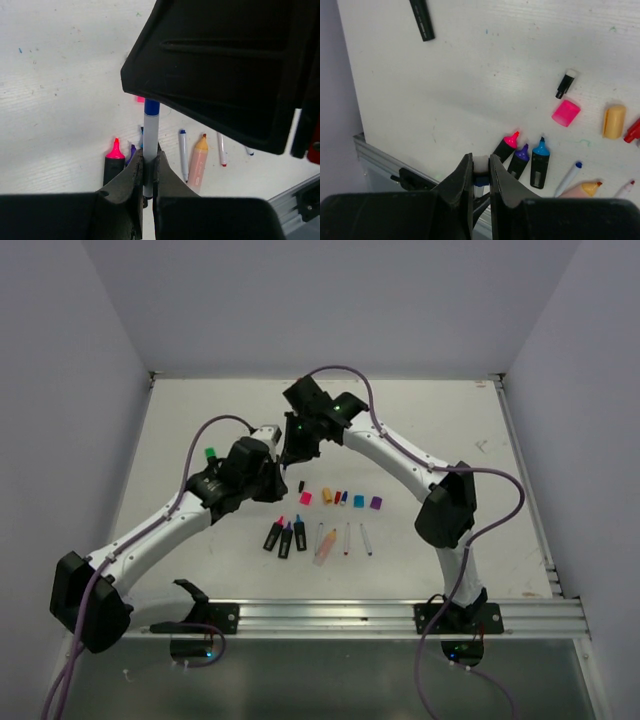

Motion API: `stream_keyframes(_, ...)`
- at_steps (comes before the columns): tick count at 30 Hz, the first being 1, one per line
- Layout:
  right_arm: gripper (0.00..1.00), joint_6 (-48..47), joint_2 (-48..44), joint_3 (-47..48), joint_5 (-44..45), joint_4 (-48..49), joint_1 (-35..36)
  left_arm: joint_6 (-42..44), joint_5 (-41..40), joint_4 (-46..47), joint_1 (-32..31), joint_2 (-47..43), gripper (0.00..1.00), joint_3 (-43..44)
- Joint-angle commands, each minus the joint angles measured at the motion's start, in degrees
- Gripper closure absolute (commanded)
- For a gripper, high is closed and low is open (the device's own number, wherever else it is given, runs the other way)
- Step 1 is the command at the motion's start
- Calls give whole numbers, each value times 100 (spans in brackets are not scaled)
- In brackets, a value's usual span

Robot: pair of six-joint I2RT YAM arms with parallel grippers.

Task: Open the pen caps

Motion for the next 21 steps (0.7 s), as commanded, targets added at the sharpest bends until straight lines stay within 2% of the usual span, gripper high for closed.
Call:
stream_keyframes(1,100,-278,108,-7,1131,-1372,-48,-193,-1582,-586,-98,90,100,146)
stream_keyframes(2,100,-296,91,-52,1060,-1337,-48,-132,-1442,-411,-98,-6,100,111)
stream_keyframes(4,100,-558,-14,-366,728,-1118,-109,219,-303,458,-89,-155,100,-222)
stream_keyframes(6,100,-769,-383,-858,-491,-84,-293,264,1143,1325,7,-445,100,-530)
stream_keyframes(7,100,-857,-515,-1418,-1001,755,-389,151,1535,1618,25,-568,100,-897)
stream_keyframes(8,100,-876,-794,-1745,-2129,1260,-591,89,1843,1821,34,-752,100,-1013)
stream_keyframes(9,100,-710,-928,-2488,-2732,1874,-688,-51,2290,2041,77,-823,100,-1215)
stream_keyframes(10,100,-596,-1042,-2826,-3242,2498,-776,-122,2529,2182,104,-885,100,-1312)
stream_keyframes(11,100,-429,-1174,-3160,-4118,3748,-899,-210,2723,2323,148,-1016,100,-1383)
stream_keyframes(12,100,-27,-1349,-3668,-4379,4344,-935,-393,3030,2542,166,-1078,100,-1462)
stream_keyframes(14,100,361,-1430,-4006,-4740,5611,-997,-605,3313,2911,201,-1211,100,-1629)
stream_keyframes(15,100,859,-1387,-4155,-5029,6033,-997,-798,3619,3165,236,-1228,100,-1665)
stream_keyframes(16,100,1230,-1351,-4435,-5145,7177,-988,-895,3778,3324,253,-1237,100,-1708)
stream_keyframes(17,100,1660,-1290,-4586,-5250,7806,-988,-966,3876,3413,271,-1228,100,-1752)
stream_keyframes(18,100,2500,-1237,-4718,-5408,8465,-988,-1106,4146,3675,280,-1220,100,-1779)
stream_keyframes(19,100,2847,-1124,-4902,-5444,9090,-979,-1151,4253,3773,289,-1193,100,-1805)
stream_keyframes(20,100,2981,-1088,-4921,-5401,9418,-997,-1108,4255,3705,289,-1115,100,-1675)
stream_keyframes(21,100,2487,-1140,-4800,-5148,9012,-1006,-794,3889,3051,280,-1071,100,-1534)
